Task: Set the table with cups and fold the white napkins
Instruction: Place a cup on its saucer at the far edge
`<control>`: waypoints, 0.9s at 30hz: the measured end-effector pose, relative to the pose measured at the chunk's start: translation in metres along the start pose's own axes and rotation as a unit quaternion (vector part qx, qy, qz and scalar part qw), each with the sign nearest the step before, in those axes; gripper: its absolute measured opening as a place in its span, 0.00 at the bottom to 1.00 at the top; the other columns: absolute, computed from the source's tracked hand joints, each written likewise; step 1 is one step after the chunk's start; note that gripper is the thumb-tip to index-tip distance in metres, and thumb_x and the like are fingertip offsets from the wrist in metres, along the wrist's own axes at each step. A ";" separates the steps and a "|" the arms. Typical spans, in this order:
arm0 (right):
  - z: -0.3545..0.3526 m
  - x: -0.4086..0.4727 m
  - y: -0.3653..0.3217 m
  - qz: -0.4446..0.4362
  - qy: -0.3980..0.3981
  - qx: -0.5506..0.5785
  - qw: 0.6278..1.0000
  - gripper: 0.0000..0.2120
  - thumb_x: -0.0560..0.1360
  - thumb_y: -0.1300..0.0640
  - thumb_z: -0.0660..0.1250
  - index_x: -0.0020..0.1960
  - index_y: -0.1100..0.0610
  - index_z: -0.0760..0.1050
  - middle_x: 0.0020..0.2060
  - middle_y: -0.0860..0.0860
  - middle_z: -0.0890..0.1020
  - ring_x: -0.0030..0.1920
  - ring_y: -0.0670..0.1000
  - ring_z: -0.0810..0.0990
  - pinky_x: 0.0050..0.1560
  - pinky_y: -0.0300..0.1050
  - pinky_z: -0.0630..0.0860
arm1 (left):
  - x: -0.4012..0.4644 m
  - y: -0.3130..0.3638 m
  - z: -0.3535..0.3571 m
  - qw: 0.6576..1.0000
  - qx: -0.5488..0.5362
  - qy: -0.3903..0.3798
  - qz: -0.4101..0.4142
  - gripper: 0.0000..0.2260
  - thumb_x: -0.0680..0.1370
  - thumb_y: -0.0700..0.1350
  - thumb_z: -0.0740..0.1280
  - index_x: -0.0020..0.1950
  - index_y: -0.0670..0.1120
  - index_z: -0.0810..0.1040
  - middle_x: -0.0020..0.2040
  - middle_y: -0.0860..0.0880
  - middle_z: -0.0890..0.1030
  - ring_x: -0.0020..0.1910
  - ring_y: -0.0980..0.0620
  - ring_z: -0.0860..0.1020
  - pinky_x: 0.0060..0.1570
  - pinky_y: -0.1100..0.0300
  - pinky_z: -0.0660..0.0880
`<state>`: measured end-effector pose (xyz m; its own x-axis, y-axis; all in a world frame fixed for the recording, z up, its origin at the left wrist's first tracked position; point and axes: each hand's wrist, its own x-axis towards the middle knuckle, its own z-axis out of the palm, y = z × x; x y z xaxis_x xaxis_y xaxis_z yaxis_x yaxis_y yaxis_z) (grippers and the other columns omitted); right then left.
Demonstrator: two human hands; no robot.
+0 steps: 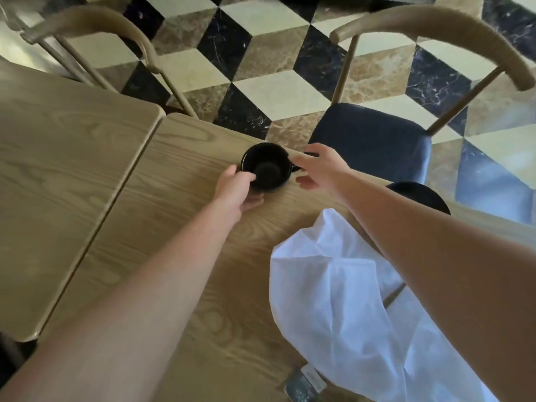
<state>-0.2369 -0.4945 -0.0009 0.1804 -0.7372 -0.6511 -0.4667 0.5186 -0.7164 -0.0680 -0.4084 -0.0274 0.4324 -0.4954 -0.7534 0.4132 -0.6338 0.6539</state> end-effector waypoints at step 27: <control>-0.226 -0.108 0.133 0.016 0.105 0.182 0.977 0.06 0.77 0.58 0.73 0.53 0.55 0.84 0.47 0.57 0.88 0.47 0.53 0.88 0.48 0.45 0.85 | -0.127 -0.030 0.217 0.919 0.315 -0.174 0.159 0.09 0.78 0.37 0.67 0.54 0.46 0.83 0.46 0.43 0.85 0.31 0.45 0.86 0.33 0.47 0.85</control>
<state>-0.5137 -0.4436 0.0312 -0.0296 -0.7711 -0.6361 -0.1226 0.6343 -0.7633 -0.3094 -0.4551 0.0339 0.1229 -0.8053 -0.5800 -0.2827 -0.5886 0.7574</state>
